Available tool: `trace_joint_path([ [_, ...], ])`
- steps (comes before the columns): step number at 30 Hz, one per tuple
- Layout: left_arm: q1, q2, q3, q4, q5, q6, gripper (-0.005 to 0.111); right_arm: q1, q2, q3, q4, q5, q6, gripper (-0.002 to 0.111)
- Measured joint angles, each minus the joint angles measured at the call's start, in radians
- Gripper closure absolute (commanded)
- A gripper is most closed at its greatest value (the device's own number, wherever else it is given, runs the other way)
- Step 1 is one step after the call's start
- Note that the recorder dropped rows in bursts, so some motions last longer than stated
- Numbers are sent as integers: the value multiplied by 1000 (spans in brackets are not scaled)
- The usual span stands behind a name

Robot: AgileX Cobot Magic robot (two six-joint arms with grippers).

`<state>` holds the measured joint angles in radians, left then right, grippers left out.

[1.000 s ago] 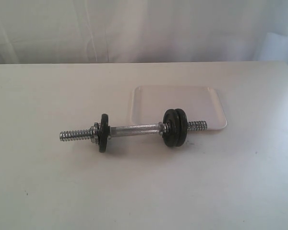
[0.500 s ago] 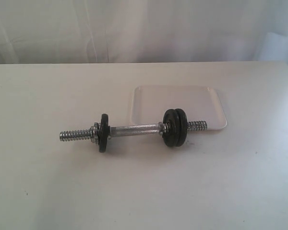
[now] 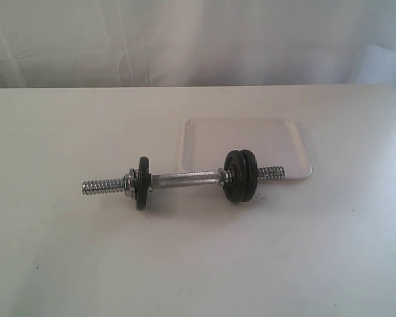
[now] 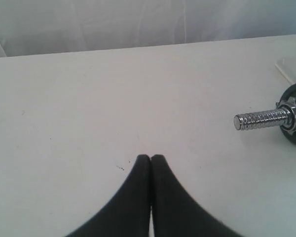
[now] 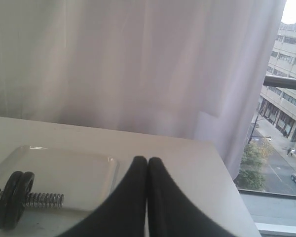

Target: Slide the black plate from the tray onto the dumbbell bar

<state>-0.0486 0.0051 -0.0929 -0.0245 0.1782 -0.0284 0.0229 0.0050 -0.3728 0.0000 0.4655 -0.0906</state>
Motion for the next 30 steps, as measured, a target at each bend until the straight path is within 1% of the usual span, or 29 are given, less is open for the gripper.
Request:
trace_joint_path([
  [6,0,0,52,-2,-15,0,107,0,0,122,0,-168,2,108],
  [9,0,0,84,-2,-17,0,107,0,0,176,0,-213,2,108],
  [15,0,0,89,-2,6,0,107,0,0,320,0,-297,4,108],
  [18,0,0,89,-2,7,0,107,0,0,362,0,-291,4,108],
  [22,0,0,89,-2,9,0,107,0,0,368,-13,-229,-3,108],
  [30,0,0,89,-2,13,0,107,0,0,368,-22,-220,-6,108],
])
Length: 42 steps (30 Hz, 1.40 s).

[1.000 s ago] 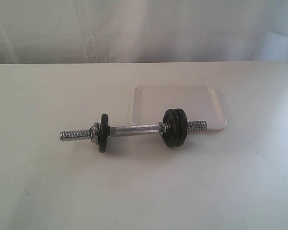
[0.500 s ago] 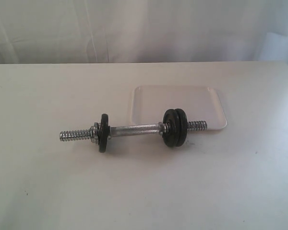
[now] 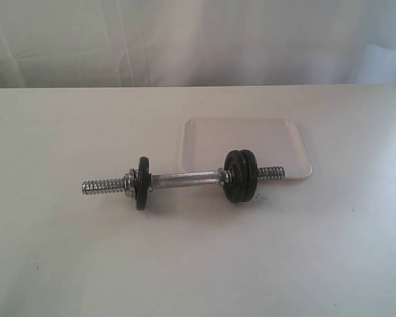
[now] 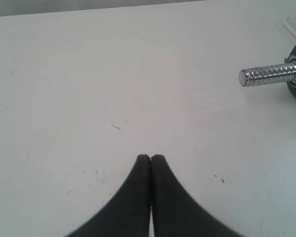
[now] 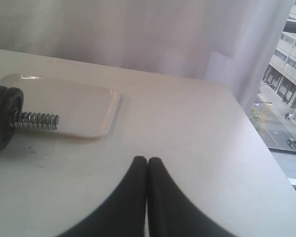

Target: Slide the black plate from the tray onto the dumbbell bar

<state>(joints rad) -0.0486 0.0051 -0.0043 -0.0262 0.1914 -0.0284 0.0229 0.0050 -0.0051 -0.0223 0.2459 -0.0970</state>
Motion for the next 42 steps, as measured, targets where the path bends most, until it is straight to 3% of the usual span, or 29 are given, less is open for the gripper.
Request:
trace_joint_path([
  [31,0,0,0,0,0,2,107,0,0,0,-2,0,0,108],
  [42,0,0,1,0,-93,2,107,0,0,0,-2,0,0,108],
])
